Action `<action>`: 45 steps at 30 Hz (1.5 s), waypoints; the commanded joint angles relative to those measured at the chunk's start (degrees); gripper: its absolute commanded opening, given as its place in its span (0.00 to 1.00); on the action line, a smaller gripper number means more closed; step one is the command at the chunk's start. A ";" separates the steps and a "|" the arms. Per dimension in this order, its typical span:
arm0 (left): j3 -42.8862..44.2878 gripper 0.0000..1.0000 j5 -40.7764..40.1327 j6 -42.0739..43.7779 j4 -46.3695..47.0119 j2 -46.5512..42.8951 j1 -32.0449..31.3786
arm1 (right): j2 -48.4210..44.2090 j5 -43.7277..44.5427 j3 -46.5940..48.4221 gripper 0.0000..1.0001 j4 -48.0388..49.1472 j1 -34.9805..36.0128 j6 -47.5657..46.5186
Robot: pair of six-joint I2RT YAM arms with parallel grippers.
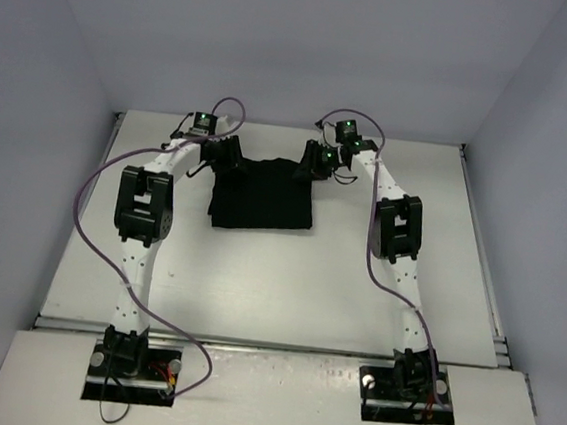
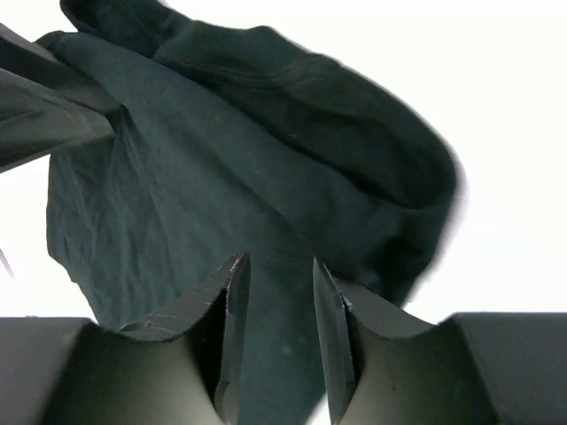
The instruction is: Fold and stack the t-shirts
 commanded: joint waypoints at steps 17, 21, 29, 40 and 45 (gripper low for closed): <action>-12.29 0.63 -11.27 5.99 3.09 -24.67 -2.54 | -28.90 15.07 -19.76 0.42 11.55 1.42 -5.95; -20.35 0.63 -17.73 6.65 4.83 -27.29 -6.63 | -31.33 23.34 -25.70 0.43 11.58 6.81 -9.46; -25.38 0.63 -24.94 3.64 6.73 -21.23 -9.47 | -25.65 35.12 -26.55 0.42 11.91 14.33 -11.28; -34.11 0.63 -27.52 1.61 7.80 -18.36 -13.61 | -25.94 42.90 -44.00 0.42 17.12 15.34 -7.13; -42.94 0.63 -28.47 -5.09 7.99 -22.72 -18.19 | -33.03 45.68 -60.10 0.40 19.42 15.60 -3.30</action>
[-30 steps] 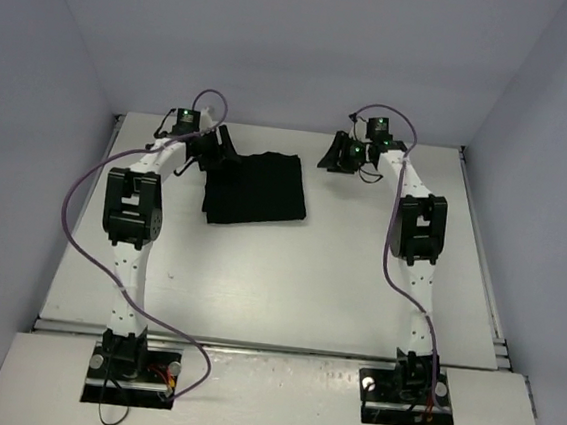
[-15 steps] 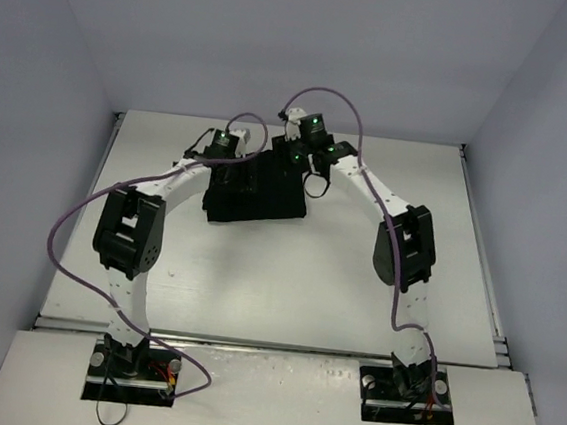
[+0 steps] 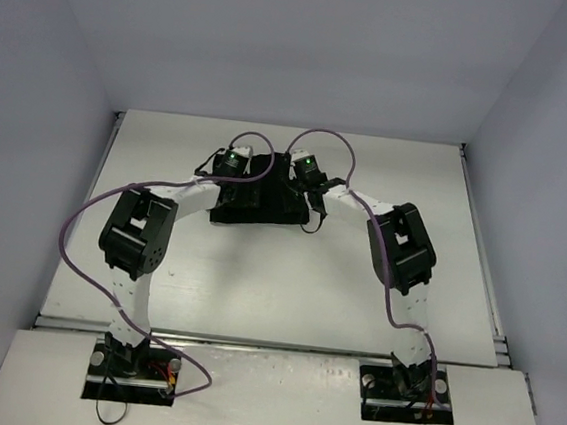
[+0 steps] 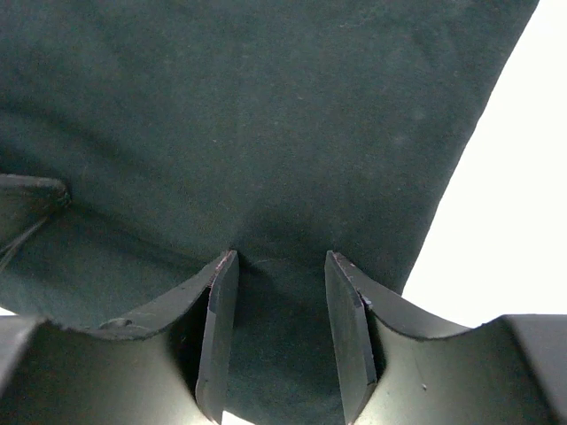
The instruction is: Fold and stack the t-shirts
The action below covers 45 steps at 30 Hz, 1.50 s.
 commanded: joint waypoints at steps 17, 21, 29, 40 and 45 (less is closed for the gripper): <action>-17.03 0.65 -7.95 -16.01 -19.82 -24.87 -20.60 | -41.72 9.97 -30.49 0.42 -14.36 0.36 9.96; -5.15 0.68 -11.06 -10.15 -27.45 -28.88 -18.64 | -45.70 12.93 -18.37 0.50 -18.86 -1.39 5.76; 13.69 0.79 -13.37 -0.36 -37.10 -41.02 -4.71 | -52.61 18.13 -0.88 0.77 -22.52 -14.42 -2.93; 16.15 0.97 -39.89 15.46 -41.78 -61.79 -0.93 | -69.24 36.44 -1.15 1.00 -22.50 -14.36 -5.43; 12.77 0.97 -45.43 16.61 -41.96 -68.91 -0.93 | -73.83 39.00 -2.93 1.00 -22.41 -14.31 -5.46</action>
